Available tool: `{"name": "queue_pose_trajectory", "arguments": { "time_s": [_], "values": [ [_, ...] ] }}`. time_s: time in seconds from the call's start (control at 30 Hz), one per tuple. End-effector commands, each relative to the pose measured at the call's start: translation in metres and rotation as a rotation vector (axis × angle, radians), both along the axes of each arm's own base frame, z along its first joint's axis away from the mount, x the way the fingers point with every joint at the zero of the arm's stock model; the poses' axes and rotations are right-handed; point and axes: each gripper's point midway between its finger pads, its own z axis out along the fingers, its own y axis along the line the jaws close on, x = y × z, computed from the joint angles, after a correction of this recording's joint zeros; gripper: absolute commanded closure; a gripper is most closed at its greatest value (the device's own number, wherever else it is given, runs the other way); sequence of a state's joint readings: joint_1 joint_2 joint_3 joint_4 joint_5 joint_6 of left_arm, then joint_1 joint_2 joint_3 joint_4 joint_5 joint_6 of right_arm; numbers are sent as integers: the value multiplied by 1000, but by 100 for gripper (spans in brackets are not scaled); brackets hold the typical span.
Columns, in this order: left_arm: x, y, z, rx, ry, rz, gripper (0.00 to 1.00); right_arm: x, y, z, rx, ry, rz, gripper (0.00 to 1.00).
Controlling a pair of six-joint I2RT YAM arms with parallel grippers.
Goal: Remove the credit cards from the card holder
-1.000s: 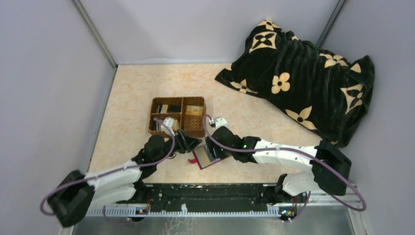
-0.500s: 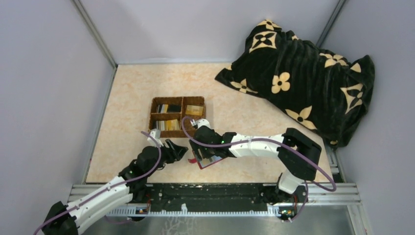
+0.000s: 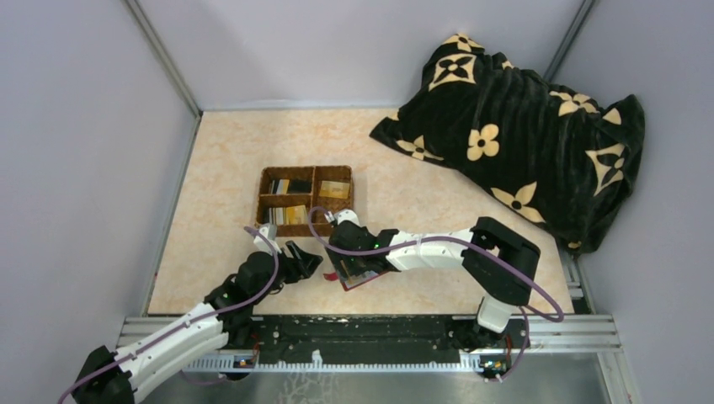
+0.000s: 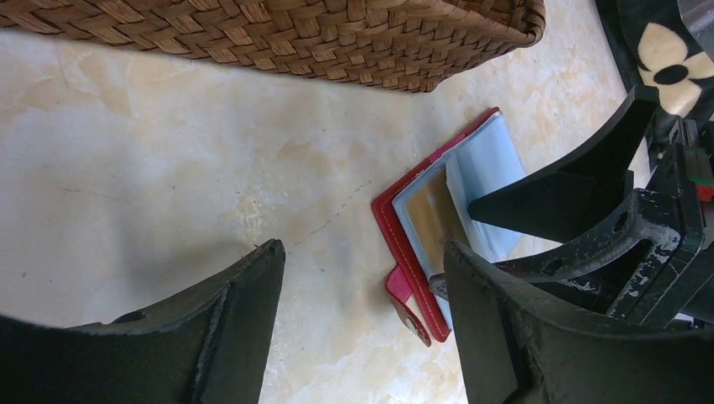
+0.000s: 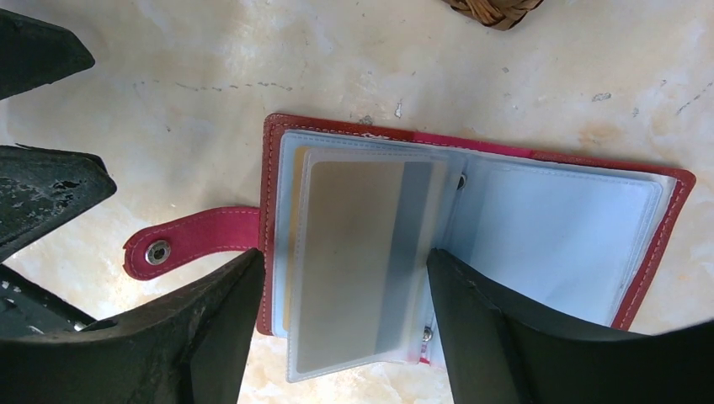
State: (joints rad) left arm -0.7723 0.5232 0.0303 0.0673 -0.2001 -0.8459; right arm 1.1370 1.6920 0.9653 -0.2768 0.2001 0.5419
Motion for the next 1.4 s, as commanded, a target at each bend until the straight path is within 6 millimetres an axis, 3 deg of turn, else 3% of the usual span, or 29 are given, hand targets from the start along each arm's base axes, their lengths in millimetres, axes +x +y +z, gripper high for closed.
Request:
{"name": "queue_pose_trajectory", "arguments": {
  "time_s": [0.0,0.6,0.67,0.83,1.07,1.3,1.37],
  "values": [
    [4,0,7,-14,-13,18,25,1,10,5,16,-19,2,29],
    [4,-6,12,-24,-20,-7,25,-15,13,0,123,56,-26,39],
    [5,-6,13,-25,-24,-7,25,-14,15,12,156,41,-30,42],
    [5,-10,18,-40,-39,-25,25,-15,15,18,179,38,-36,47],
    [4,-36,47,-132,-97,-133,25,-18,18,32,248,53,-36,50],
    [7,-56,58,-163,-98,-198,25,-18,14,52,328,57,-52,64],
    [8,-61,63,-183,-106,-213,25,-16,10,54,338,58,-61,72]
  ]
}}
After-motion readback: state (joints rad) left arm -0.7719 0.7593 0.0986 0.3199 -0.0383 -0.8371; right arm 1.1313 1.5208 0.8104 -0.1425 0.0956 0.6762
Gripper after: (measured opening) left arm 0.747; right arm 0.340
